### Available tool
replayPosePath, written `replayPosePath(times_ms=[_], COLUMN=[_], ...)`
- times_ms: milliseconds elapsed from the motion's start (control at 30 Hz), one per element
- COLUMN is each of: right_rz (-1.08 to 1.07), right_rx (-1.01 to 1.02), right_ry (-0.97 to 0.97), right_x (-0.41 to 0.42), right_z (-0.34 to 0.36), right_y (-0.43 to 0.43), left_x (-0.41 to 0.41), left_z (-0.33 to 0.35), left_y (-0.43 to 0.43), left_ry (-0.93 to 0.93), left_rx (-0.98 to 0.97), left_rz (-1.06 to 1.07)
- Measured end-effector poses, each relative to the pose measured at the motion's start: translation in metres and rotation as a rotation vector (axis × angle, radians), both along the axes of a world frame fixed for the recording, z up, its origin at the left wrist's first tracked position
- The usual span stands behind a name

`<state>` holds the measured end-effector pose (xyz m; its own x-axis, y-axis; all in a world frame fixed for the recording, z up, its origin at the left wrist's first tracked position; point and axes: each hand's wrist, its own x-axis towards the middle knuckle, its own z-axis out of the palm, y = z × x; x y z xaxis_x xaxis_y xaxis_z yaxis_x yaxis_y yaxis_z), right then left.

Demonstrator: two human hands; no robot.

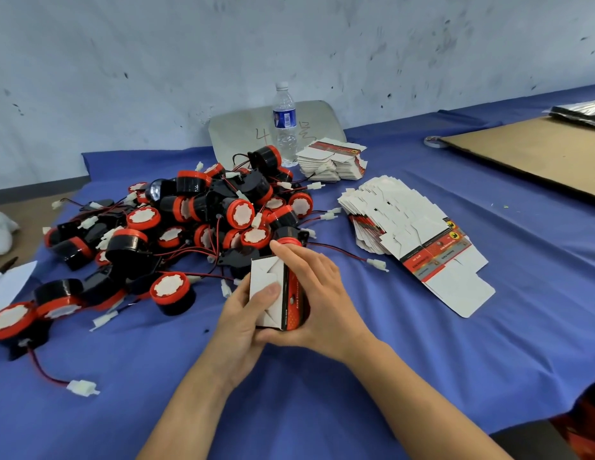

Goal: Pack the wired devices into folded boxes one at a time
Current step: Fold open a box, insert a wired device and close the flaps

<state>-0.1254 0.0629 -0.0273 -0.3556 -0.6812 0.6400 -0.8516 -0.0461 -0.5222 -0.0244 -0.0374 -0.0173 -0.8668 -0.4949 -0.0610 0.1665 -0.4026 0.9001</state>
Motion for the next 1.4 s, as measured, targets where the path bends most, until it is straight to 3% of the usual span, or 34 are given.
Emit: replayPosePath(times_ms=[667,967,1067,1167,1267,1400], right_rz=[0.053,0.069,0.046,0.0,0.059,0.08], right_rx=[-0.041,-0.071,-0.058,-0.057,-0.046,-0.141], right_ry=[0.075,-0.079,-0.018,-0.003,-0.204,-0.596], right_x=[0.002,0.002,0.002,-0.001,-0.003,-0.004], right_z=[-0.003,0.0,-0.001,-0.003,-0.002,0.0], right_y=[-0.004,-0.003,-0.005,-0.006,-0.003,-0.001], left_x=[0.006,0.009,0.009,0.005,0.008,0.001], left_z=[0.002,0.002,0.003,0.002,-0.001,-0.015], left_y=[-0.012,-0.02,-0.019,-0.019,-0.018,-0.002], left_ry=[0.005,0.07,0.058,0.084,0.048,-0.129], left_rx=[0.016,0.026,0.013,-0.179,-0.738,-1.177], left_rz=[-0.104,-0.228,-0.138,0.117,0.4,0.318])
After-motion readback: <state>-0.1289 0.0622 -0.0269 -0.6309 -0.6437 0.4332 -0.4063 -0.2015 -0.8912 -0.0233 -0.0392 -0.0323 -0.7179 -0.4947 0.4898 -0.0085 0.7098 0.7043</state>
